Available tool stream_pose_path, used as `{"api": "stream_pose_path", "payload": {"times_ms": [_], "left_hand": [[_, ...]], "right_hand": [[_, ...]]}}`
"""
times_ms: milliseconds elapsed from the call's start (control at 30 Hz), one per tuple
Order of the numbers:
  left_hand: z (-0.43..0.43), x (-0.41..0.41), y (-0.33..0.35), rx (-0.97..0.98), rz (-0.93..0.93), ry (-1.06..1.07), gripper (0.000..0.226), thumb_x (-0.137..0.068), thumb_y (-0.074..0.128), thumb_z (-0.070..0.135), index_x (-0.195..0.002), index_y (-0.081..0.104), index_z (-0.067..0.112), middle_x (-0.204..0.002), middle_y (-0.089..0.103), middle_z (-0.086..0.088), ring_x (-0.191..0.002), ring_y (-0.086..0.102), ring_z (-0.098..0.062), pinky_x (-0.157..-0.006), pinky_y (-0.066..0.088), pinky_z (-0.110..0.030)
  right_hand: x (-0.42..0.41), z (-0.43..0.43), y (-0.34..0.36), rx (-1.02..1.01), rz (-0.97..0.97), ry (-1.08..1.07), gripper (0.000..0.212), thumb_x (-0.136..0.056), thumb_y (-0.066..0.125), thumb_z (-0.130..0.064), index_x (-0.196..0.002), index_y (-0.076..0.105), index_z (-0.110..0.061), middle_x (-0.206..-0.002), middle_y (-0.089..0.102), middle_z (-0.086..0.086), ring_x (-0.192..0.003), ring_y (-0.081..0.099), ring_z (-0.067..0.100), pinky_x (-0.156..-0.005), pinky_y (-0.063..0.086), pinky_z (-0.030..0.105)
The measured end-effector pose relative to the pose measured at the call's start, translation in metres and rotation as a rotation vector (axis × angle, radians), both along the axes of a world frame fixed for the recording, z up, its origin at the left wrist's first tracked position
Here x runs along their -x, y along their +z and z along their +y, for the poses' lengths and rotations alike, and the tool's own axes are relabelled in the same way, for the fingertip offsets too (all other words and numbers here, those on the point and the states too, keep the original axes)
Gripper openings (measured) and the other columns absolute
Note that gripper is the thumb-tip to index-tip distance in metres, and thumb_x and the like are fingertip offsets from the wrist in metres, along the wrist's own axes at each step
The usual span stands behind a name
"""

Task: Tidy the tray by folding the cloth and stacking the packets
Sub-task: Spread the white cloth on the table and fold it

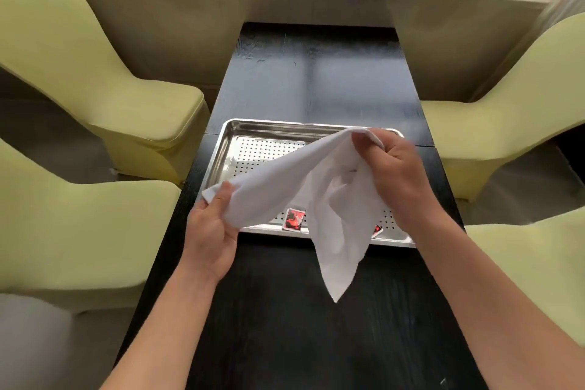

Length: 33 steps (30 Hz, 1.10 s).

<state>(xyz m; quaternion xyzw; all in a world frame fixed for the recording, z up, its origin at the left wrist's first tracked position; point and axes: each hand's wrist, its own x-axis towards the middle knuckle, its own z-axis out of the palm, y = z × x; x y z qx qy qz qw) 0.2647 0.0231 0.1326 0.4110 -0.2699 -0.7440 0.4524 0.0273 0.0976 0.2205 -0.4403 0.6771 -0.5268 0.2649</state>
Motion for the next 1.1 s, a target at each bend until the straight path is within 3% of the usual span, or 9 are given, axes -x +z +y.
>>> {"api": "stream_pose_path", "payload": {"times_ms": [100,267,400,467,533,633,733,900,1100], "left_hand": [[0.019,-0.035,0.029,0.058,0.012,-0.034,0.038,-0.093,0.063,0.034,-0.118,0.065,0.005,-0.109,0.066,-0.012,-0.095,0.070,-0.020,-0.069,0.060,-0.029],[0.043,-0.080,0.031,-0.048,-0.114,-0.068,0.036,-0.088,0.067,0.038,-0.109,0.074,0.010,-0.103,0.076,-0.012,-0.091,0.074,-0.026,-0.067,0.061,-0.038],[0.056,-0.087,-0.012,-0.390,-0.151,-0.167,0.045,-0.095,0.056,0.044,-0.119,0.069,0.008,-0.111,0.074,-0.019,-0.091,0.074,-0.032,-0.080,0.056,-0.044],[0.066,-0.093,-0.036,-0.517,-0.105,-0.221,0.052,-0.096,0.053,0.047,-0.127,0.064,0.008,-0.121,0.069,-0.023,-0.101,0.070,-0.039,-0.085,0.057,-0.049],[0.078,-0.101,-0.057,-0.596,-0.080,-0.253,0.051,-0.092,0.058,0.042,-0.131,0.061,0.009,-0.122,0.068,-0.023,-0.098,0.072,-0.041,-0.073,0.061,-0.049],[0.096,-0.114,-0.081,-0.627,-0.131,-0.318,0.049,-0.090,0.064,0.028,-0.135,0.057,0.010,-0.126,0.066,-0.025,-0.107,0.067,-0.045,-0.083,0.057,-0.059],[0.111,-0.120,-0.096,-0.577,-0.211,-0.356,0.044,-0.090,0.066,0.015,-0.133,0.060,0.008,-0.123,0.068,-0.023,-0.110,0.066,-0.044,-0.095,0.053,-0.057],[0.120,-0.115,-0.108,-0.523,-0.410,-0.306,0.033,-0.095,0.058,0.002,-0.128,0.061,0.007,-0.110,0.075,-0.016,-0.098,0.072,-0.040,-0.086,0.057,-0.054],[0.101,-0.103,-0.088,-0.499,-0.186,-0.350,0.036,-0.092,0.063,0.014,-0.128,0.060,0.014,-0.118,0.072,-0.014,-0.105,0.071,-0.035,-0.073,0.062,-0.046]], "right_hand": [[-0.004,0.034,0.025,0.029,0.177,0.021,0.045,-0.090,0.060,-0.043,-0.088,0.067,0.001,-0.080,0.063,0.019,-0.073,0.058,0.030,-0.063,0.047,0.040],[-0.018,0.084,0.020,-0.051,0.373,0.050,0.041,-0.077,0.065,-0.067,-0.091,0.070,-0.029,-0.075,0.068,-0.011,-0.065,0.063,0.007,-0.052,0.046,0.014],[-0.033,0.105,-0.055,-0.436,0.494,0.206,0.034,-0.079,0.071,-0.054,-0.098,0.070,-0.025,-0.091,0.066,-0.011,-0.087,0.060,0.010,-0.074,0.050,0.032],[-0.042,0.118,-0.098,-0.562,0.556,0.248,0.034,-0.084,0.072,-0.046,-0.112,0.069,-0.026,-0.110,0.066,-0.010,-0.106,0.056,0.013,-0.089,0.043,0.028],[-0.050,0.133,-0.136,-0.649,0.586,0.339,0.038,-0.088,0.067,-0.045,-0.122,0.066,-0.029,-0.124,0.061,-0.013,-0.119,0.050,0.011,-0.100,0.038,0.023],[-0.055,0.158,-0.174,-0.732,0.488,0.382,0.036,-0.087,0.063,-0.052,-0.120,0.064,-0.037,-0.123,0.055,-0.026,-0.118,0.046,0.000,-0.096,0.037,0.017],[-0.049,0.177,-0.199,-0.725,0.297,0.143,0.032,-0.089,0.065,-0.040,-0.121,0.063,-0.036,-0.119,0.055,-0.025,-0.113,0.053,0.003,-0.088,0.041,0.020],[-0.042,0.196,-0.234,-0.875,-0.088,-0.351,0.051,-0.100,0.054,-0.032,-0.148,0.044,-0.019,-0.152,0.044,0.006,-0.133,0.049,0.027,-0.106,0.043,0.045],[-0.060,0.171,-0.247,-0.836,-0.308,-0.525,0.067,-0.098,0.056,-0.040,-0.156,0.028,-0.017,-0.155,0.038,0.011,-0.129,0.050,0.033,-0.100,0.051,0.048]]}}
